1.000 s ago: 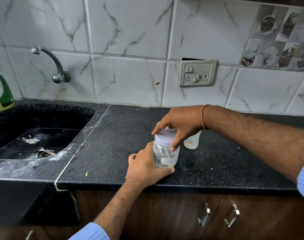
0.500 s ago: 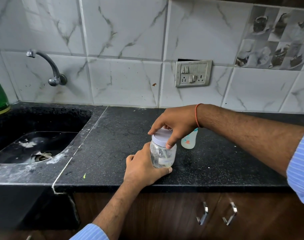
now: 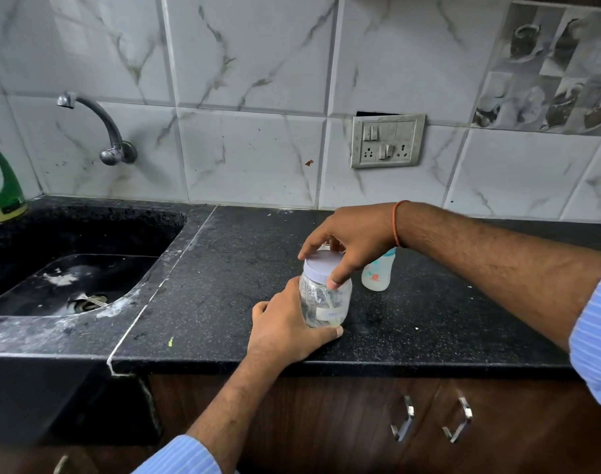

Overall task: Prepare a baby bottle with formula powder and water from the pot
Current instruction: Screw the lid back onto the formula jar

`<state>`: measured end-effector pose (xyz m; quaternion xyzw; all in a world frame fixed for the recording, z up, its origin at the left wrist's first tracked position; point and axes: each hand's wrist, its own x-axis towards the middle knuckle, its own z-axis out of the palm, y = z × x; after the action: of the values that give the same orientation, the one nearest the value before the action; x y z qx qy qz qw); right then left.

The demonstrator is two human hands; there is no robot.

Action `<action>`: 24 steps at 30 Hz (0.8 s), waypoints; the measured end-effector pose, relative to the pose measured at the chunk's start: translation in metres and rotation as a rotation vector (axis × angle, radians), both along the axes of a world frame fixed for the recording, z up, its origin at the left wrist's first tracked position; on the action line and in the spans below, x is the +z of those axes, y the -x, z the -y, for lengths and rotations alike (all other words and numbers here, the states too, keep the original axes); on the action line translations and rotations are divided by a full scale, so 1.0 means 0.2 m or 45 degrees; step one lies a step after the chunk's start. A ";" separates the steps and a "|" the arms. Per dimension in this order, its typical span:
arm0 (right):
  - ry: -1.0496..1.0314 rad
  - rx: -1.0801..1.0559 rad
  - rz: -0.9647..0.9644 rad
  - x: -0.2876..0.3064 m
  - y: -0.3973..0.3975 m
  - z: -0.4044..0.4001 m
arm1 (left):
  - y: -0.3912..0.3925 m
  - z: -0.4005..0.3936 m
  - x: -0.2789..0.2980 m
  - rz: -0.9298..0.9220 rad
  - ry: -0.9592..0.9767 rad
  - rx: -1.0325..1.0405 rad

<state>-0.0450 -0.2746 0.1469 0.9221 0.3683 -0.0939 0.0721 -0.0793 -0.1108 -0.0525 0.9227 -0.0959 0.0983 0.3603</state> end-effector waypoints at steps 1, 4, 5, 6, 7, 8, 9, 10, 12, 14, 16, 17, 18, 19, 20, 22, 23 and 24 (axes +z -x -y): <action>0.004 -0.009 0.027 -0.01 0.01 -0.01 | 0.00 0.00 0.00 0.003 -0.003 0.002; 0.115 -0.104 0.255 -0.04 0.04 -0.03 | 0.00 0.00 0.00 0.008 -0.003 0.005; 0.186 -0.142 0.359 -0.05 0.05 -0.03 | 0.00 0.00 0.00 0.008 -0.001 0.005; 0.241 -0.191 0.465 -0.04 0.06 -0.03 | 0.00 0.00 0.00 0.005 0.000 0.003; 0.252 -0.220 0.561 -0.04 0.07 -0.02 | 0.00 0.00 0.00 0.000 0.000 0.002; 0.241 -0.231 0.636 -0.03 0.07 -0.01 | 0.00 0.00 0.00 -0.006 -0.001 0.001; 0.204 -0.234 0.688 -0.03 0.06 0.01 | 0.00 0.00 0.00 -0.008 0.001 0.001; 0.151 -0.230 0.706 -0.02 0.05 0.02 | 0.00 0.00 0.00 -0.010 0.004 0.002; -0.016 -0.190 0.624 -0.04 0.03 0.02 | 0.00 0.00 0.00 -0.016 0.006 0.001; -0.180 -0.121 0.349 -0.06 0.02 0.02 | 0.00 0.00 0.00 -0.013 0.008 -0.003; -0.159 -0.089 0.124 -0.06 0.03 0.01 | 0.01 0.00 0.01 0.001 0.017 -0.009; -0.061 -0.105 0.155 -0.06 0.03 0.01 | 0.01 0.00 0.01 0.001 0.019 -0.010; 0.064 -0.128 0.286 -0.06 0.04 0.02 | 0.01 0.00 0.01 -0.003 0.019 -0.008; 0.177 -0.166 0.449 -0.06 0.04 0.02 | 0.01 0.00 0.01 -0.006 0.017 -0.006; 0.237 -0.210 0.589 -0.04 0.05 0.02 | 0.01 0.00 0.01 -0.011 0.015 -0.004; 0.127 -0.244 0.622 -0.03 0.05 0.04 | 0.01 0.00 0.01 -0.022 0.009 -0.004; 0.022 -0.206 0.502 -0.02 0.05 0.06 | 0.01 0.00 0.02 -0.019 0.007 -0.002; -0.049 -0.156 0.319 -0.02 0.05 0.07 | 0.01 0.00 0.01 -0.013 0.006 0.001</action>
<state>-0.0555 -0.2885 0.1430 0.9486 0.3012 0.0250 0.0941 -0.0808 -0.1106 -0.0498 0.9223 -0.0936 0.0941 0.3629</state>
